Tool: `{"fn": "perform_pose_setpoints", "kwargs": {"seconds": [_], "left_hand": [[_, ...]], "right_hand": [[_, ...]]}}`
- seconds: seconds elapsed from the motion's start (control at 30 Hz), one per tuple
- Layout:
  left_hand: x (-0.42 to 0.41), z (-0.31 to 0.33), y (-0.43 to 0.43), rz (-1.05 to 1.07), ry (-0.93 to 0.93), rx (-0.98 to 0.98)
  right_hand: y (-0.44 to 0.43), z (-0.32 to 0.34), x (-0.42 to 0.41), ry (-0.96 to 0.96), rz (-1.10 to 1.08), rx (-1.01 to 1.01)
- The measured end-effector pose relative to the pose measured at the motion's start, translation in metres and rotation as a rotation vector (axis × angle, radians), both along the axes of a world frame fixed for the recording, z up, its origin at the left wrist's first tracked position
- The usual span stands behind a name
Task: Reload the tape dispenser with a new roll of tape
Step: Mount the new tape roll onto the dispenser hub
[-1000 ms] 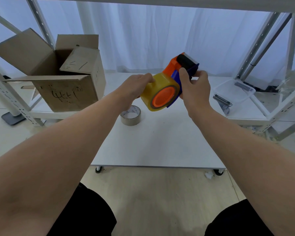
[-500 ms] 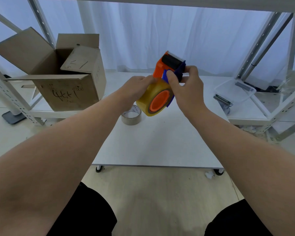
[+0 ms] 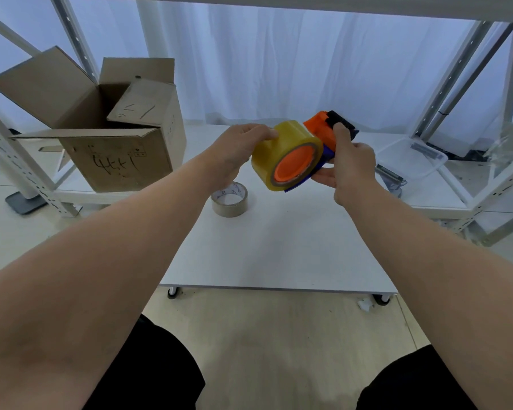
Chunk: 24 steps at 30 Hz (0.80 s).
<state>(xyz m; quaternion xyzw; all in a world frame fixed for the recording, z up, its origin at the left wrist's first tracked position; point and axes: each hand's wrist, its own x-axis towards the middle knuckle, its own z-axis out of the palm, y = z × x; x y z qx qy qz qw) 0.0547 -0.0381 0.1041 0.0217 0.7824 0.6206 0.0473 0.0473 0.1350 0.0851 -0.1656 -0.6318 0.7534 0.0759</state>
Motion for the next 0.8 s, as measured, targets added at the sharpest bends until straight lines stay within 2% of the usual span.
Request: {"fn": "perform_pose_setpoints", "kwargs": {"seconds": [0.17,0.33,0.67,0.73,0.8], "left_hand": [[-0.0017,-0.0058,-0.002,-0.01,-0.026,-0.039],[-0.0031,-0.006,-0.0004,0.001,-0.018,-0.031],[-0.0086,-0.0091,0.0024,0.057,-0.058,-0.027],[-0.0079,-0.0087,0.003,0.06,-0.063,-0.024],[-0.0073,-0.0081,0.0026,0.062,-0.06,-0.01]], "right_hand": [[0.0007,0.0024,-0.0008,0.15,-0.043,0.176],[0.0003,0.0027,0.0004,0.209,-0.063,0.225],[-0.0062,0.0008,0.0017,0.336,-0.027,0.479],[-0.0072,0.0011,0.002,0.339,-0.023,0.501],[-0.0082,0.0007,0.0025,0.308,-0.02,0.442]]}}
